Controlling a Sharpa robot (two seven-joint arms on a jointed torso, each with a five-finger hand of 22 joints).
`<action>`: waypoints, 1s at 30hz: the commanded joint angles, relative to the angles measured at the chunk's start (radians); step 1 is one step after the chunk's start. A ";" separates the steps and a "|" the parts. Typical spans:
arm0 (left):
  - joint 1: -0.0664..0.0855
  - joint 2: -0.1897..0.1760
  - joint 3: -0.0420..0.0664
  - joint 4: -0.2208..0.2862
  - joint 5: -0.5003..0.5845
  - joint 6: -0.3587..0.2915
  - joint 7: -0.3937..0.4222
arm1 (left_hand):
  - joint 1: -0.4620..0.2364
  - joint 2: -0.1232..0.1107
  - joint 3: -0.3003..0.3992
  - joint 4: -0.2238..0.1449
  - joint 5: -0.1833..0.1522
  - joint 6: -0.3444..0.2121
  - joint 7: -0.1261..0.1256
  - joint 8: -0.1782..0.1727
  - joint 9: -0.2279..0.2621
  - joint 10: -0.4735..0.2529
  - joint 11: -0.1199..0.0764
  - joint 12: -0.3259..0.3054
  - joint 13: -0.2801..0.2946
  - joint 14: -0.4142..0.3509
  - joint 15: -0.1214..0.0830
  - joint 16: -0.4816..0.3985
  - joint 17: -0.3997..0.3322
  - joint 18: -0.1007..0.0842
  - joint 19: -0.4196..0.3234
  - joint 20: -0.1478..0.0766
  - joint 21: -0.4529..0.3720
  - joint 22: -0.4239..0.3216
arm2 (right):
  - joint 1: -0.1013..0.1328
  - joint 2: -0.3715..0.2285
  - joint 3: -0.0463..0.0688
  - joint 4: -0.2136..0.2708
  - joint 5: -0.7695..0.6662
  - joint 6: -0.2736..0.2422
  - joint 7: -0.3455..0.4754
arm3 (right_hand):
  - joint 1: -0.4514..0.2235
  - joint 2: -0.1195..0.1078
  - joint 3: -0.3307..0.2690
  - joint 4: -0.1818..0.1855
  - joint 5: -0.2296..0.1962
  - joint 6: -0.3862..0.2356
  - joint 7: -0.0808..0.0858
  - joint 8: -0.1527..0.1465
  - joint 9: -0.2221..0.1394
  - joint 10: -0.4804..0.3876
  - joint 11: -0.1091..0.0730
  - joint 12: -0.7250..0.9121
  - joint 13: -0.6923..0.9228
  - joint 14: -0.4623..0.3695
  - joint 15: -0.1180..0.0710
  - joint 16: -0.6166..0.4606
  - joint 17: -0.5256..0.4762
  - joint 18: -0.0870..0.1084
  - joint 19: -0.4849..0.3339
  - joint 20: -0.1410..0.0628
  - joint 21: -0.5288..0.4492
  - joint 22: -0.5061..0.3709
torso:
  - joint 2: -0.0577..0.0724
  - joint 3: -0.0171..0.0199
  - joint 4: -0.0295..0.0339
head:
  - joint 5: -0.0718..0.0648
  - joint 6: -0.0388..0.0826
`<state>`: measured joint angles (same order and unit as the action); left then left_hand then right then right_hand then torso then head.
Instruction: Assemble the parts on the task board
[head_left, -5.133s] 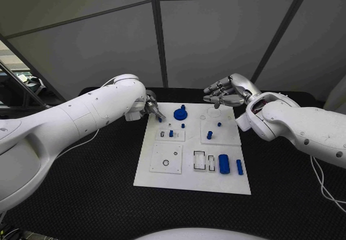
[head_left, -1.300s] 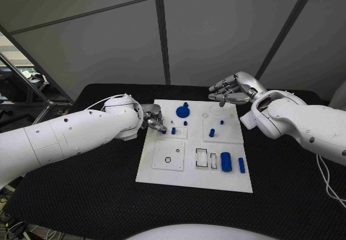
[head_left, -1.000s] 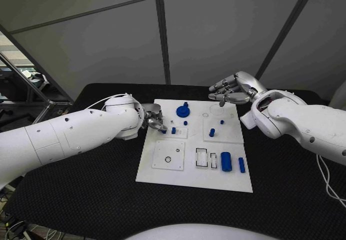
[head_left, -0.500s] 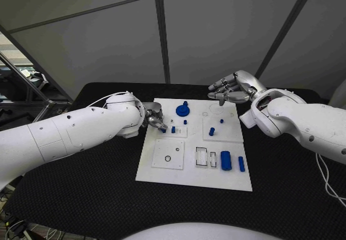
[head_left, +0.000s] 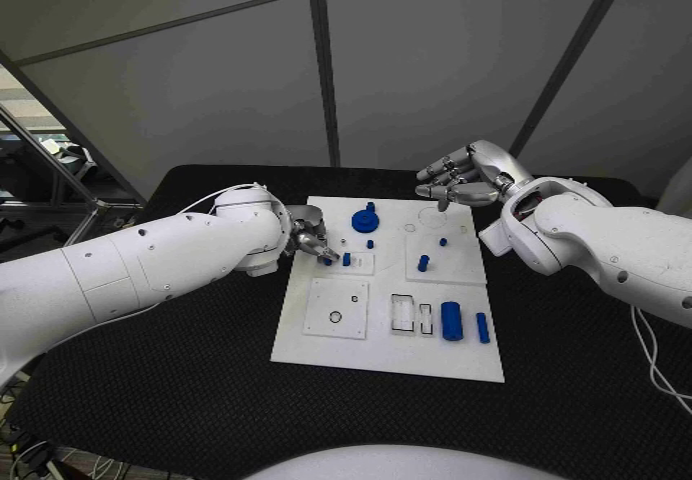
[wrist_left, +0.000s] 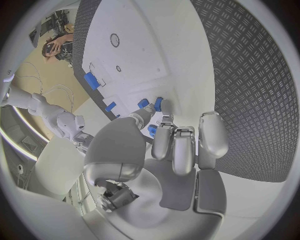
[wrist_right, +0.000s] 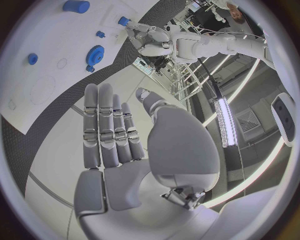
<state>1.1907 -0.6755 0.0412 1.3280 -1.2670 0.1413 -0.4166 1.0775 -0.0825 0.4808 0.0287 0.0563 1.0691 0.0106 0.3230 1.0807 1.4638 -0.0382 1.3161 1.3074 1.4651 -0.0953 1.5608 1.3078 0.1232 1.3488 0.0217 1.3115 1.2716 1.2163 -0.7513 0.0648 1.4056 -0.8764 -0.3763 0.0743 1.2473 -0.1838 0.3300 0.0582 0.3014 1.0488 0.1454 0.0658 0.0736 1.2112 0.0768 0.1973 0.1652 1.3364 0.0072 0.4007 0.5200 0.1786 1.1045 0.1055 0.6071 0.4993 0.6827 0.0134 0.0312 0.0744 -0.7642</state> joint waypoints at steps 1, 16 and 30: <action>-0.005 0.004 -0.004 -0.007 0.011 0.034 -0.022 | -0.010 0.001 -0.006 0.015 -0.005 0.007 0.004 -0.003 -0.001 0.036 -0.007 0.007 0.158 0.104 0.002 0.004 0.256 -0.041 0.007 0.001 -0.003 0.002 | 0.002 0.001 0.001 0.001 0.003 0.003 0.006 | -0.005 0.008 -0.001 0.004 0.006 -0.005 -0.001 -0.001 0.000 -0.007 0.000 0.006 -0.002 -0.005 0.000 -0.001 0.002 0.003 0.000 0.009 -0.005 -0.001 | 0.000 0.0000 0.0001 | -0.001 -0.001; -0.005 0.006 -0.004 -0.023 0.011 0.017 -0.027 | -0.028 -0.014 -0.049 0.079 -0.006 0.011 0.004 -0.001 0.002 0.037 -0.008 0.009 0.159 0.104 0.000 0.004 0.256 -0.042 0.012 -0.002 0.000 0.009 | 0.002 -0.001 0.001 0.001 0.003 0.002 0.006 | -0.005 0.008 -0.001 0.005 0.006 -0.005 -0.001 -0.001 0.000 -0.007 0.000 0.007 -0.002 -0.005 0.000 -0.001 0.003 0.003 0.000 0.009 -0.006 -0.002 | -0.001 -0.0001 0.0003 | -0.003 0.001; -0.005 -0.014 0.002 -0.021 0.156 -0.194 0.030 | -0.022 -0.093 -0.153 0.264 -0.007 -0.062 0.034 -0.067 -0.041 -0.085 0.015 -0.310 0.019 0.076 0.015 -0.077 0.165 -0.016 -0.066 0.007 -0.113 -0.096 | 0.002 -0.003 0.001 0.000 0.003 0.002 0.005 | -0.005 0.008 -0.001 0.005 0.006 -0.005 -0.001 -0.001 0.000 -0.007 0.000 0.007 -0.002 -0.005 0.000 -0.001 0.003 0.003 0.000 0.009 -0.006 -0.002 | 0.000 -0.0001 0.0003 | -0.007 0.008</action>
<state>1.1844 -0.6880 0.0413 1.3070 -1.1869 0.0443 -0.4150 1.0478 -0.1738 0.3298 0.2886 0.0519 1.0114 0.0426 0.2615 1.0453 1.3907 -0.0259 1.0371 1.3081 1.4668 -0.0854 1.4869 1.3078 0.1233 1.2882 0.0281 1.2053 1.1812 1.2163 -0.7533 0.0647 1.4047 -0.8764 -0.3763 0.0741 1.2473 -0.1839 0.3300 0.0582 0.3014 1.0488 0.1454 0.0658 0.0736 1.2112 0.0768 0.1973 0.1643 1.3364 0.0072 0.4007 0.5211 0.1786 1.1045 0.1055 0.6071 0.4991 0.6822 0.0131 0.0319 0.0673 -0.7573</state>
